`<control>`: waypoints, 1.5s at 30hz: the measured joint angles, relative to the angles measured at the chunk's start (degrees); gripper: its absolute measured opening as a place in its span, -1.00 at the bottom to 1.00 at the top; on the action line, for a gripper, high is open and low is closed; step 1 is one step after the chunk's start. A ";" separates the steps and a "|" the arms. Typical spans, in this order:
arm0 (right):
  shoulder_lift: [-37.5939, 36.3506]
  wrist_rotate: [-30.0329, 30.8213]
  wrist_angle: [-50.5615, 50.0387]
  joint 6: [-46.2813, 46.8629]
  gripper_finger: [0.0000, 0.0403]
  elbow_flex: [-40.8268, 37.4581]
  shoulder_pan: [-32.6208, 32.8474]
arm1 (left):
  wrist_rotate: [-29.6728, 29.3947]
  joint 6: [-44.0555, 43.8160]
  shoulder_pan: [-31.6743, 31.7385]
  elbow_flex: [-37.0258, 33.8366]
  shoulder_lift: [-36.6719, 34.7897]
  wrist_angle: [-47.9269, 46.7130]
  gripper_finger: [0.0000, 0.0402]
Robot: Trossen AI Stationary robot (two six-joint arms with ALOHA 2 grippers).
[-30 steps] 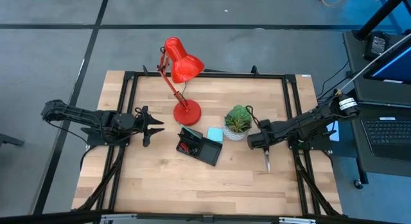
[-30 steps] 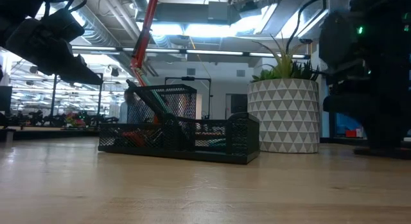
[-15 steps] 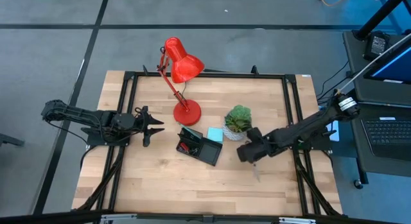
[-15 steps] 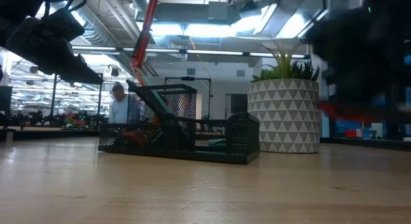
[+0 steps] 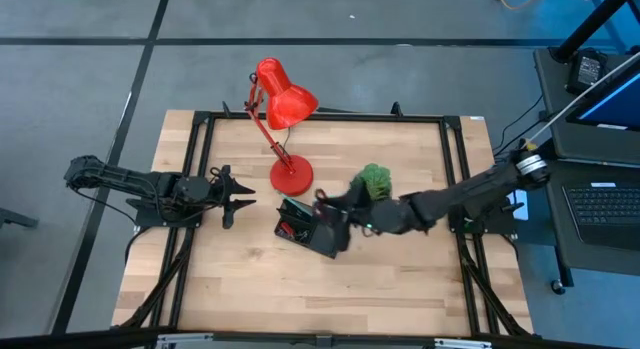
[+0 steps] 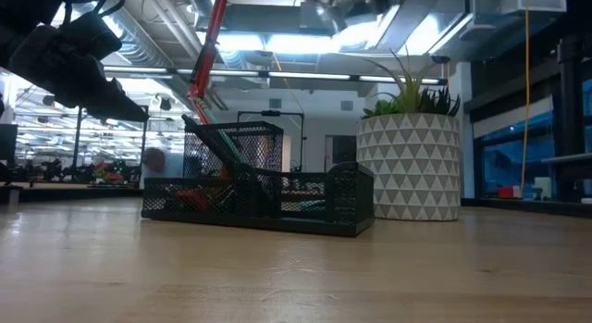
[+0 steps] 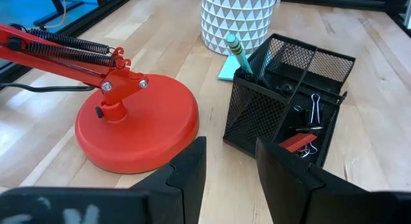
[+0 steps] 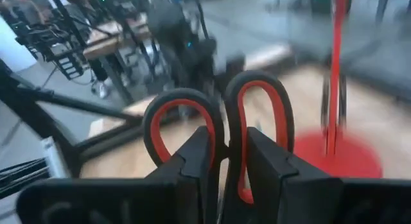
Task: Pick and place office supplies into organizer
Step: Put the black scissors into the black desk organizer
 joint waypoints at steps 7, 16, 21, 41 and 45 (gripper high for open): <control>11.86 -0.11 6.99 -19.81 -0.62 9.80 -4.85 | 0.02 0.00 -0.02 0.00 0.00 -0.28 -0.35; 23.54 -0.95 7.26 -30.15 -0.62 19.71 -8.54 | 0.04 0.06 -0.02 0.00 0.00 -1.25 -0.35; 25.11 -3.17 7.46 -31.02 -0.62 19.55 -9.59 | 0.02 0.07 -0.06 0.00 0.00 -1.95 -0.35; 32.87 -5.14 6.16 -28.16 -0.60 19.05 -9.68 | 0.00 0.17 -0.06 0.00 0.00 -2.29 -0.35; 32.87 -5.14 5.92 -28.22 -0.52 19.05 -9.65 | 0.00 0.17 -0.06 0.00 0.00 -2.31 -0.35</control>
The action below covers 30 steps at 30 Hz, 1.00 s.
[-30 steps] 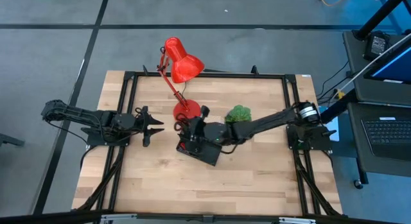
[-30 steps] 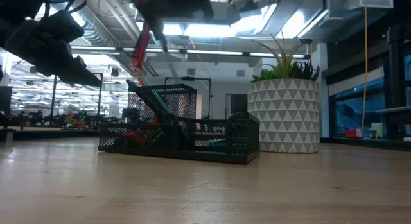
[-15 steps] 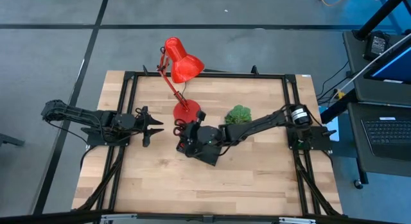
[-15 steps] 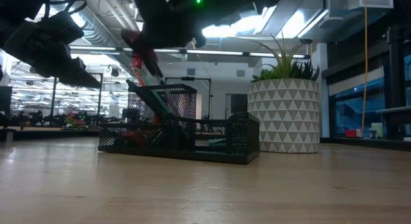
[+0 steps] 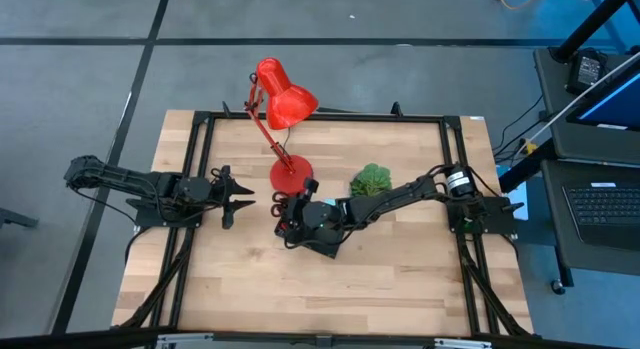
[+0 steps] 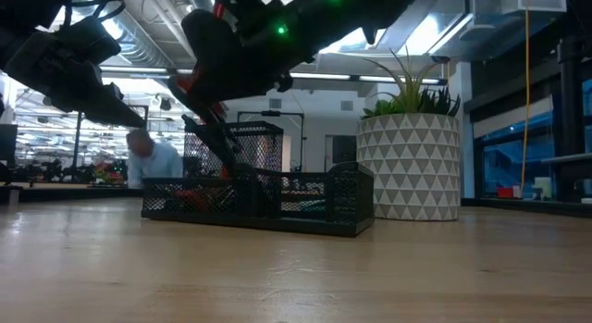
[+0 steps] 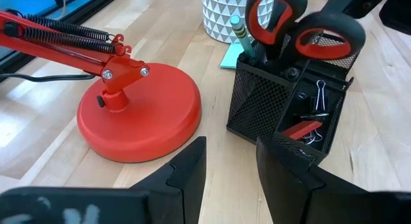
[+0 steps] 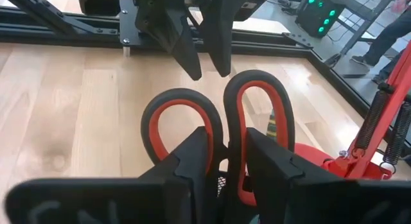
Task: Pick and place office supplies into organizer
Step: Put the black scissors into the black desk organizer, then adjust the black desk organizer
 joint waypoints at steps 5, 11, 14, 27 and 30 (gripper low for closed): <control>0.00 0.04 -0.52 0.15 -0.34 0.00 0.00 | 0.00 0.00 0.00 0.00 0.00 -0.01 -0.35; -0.85 0.67 -1.30 0.00 -0.13 0.00 0.25 | 0.20 1.30 0.00 0.01 -0.07 0.62 -0.35; -3.03 0.75 -2.48 0.01 -0.07 0.00 0.67 | 1.77 3.06 0.00 1.09 -0.17 0.99 -0.35; -14.63 -5.84 -32.75 22.92 -0.04 0.09 8.72 | 12.20 4.51 -0.07 6.23 0.00 1.68 -0.35; -14.33 -8.52 -37.03 30.27 -0.04 0.07 11.85 | 7.07 1.86 -0.07 5.84 0.41 0.79 -0.35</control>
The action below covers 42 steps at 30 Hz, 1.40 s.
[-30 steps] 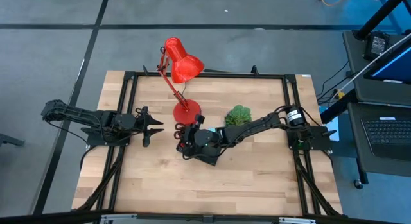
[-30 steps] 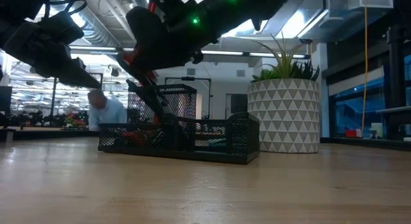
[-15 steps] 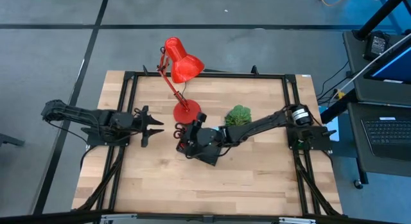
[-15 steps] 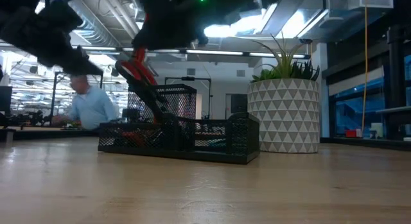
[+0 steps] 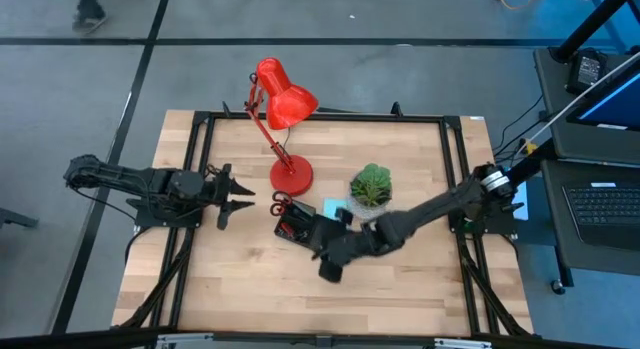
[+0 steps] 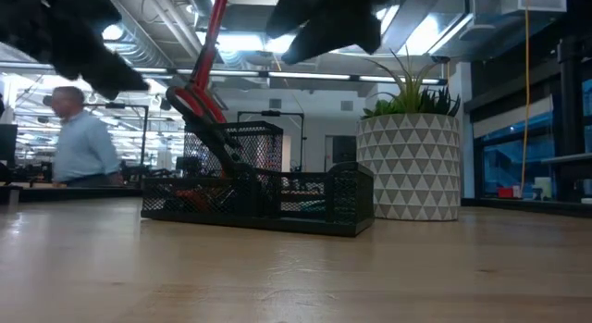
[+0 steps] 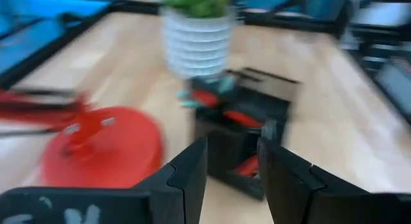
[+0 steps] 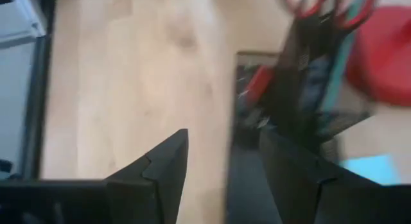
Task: Pick and place office supplies into organizer
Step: Adjust the black desk organizer
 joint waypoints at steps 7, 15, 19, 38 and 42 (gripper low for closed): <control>3.69 3.78 -2.66 5.87 -0.04 -0.04 4.56 | -9.24 -2.03 0.02 -5.53 4.18 6.36 -0.35; 3.90 4.53 -21.35 23.87 -0.04 -0.04 6.47 | -10.44 -3.55 0.00 -7.55 11.92 13.74 -0.35; 5.11 4.47 -27.13 30.12 -0.04 -0.05 6.84 | -14.25 -5.69 0.01 -7.55 15.82 14.01 -0.36; 8.64 5.97 -17.01 28.10 -0.04 -9.17 -1.55 | -5.30 -6.99 0.01 -7.55 27.90 20.38 -0.36; 8.67 7.47 -12.47 26.30 -0.04 -9.86 -3.17 | -2.99 -7.24 0.00 -7.55 27.90 18.91 -0.36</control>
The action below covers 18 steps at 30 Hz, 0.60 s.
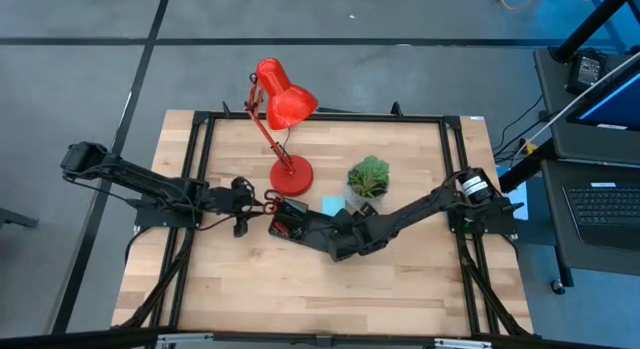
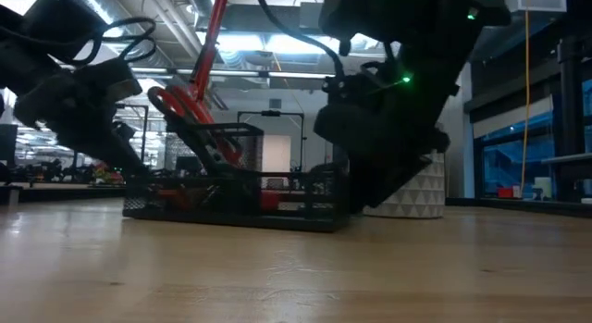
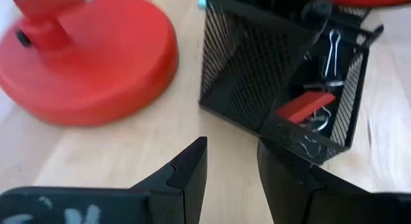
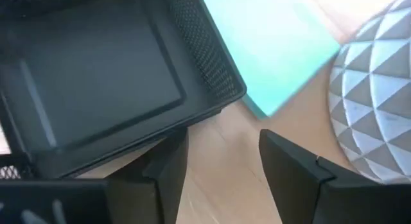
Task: Pick and place office supplies into organizer
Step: Adjust the black desk organizer
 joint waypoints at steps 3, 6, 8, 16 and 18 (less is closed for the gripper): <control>0.02 -0.09 3.10 -3.01 -0.04 -0.07 -0.89 | 2.42 -1.33 0.00 0.00 -0.02 -3.07 -0.36; 0.02 -0.07 8.05 -6.53 -0.04 -0.07 -1.97 | 5.12 -2.57 -0.19 0.00 -0.02 -6.74 -0.36; 0.02 -0.03 10.38 -9.16 -0.04 -0.07 -2.74 | 6.10 -3.06 -0.82 0.19 -0.14 -9.43 -0.36; 0.04 -0.07 15.37 -15.22 -0.04 -0.02 -6.14 | 7.58 -5.68 -5.72 5.59 -0.55 -23.51 -0.36; 0.04 0.21 17.29 -16.50 -0.04 -0.02 -6.96 | 7.55 -6.48 -6.75 6.75 -0.61 -24.34 -0.36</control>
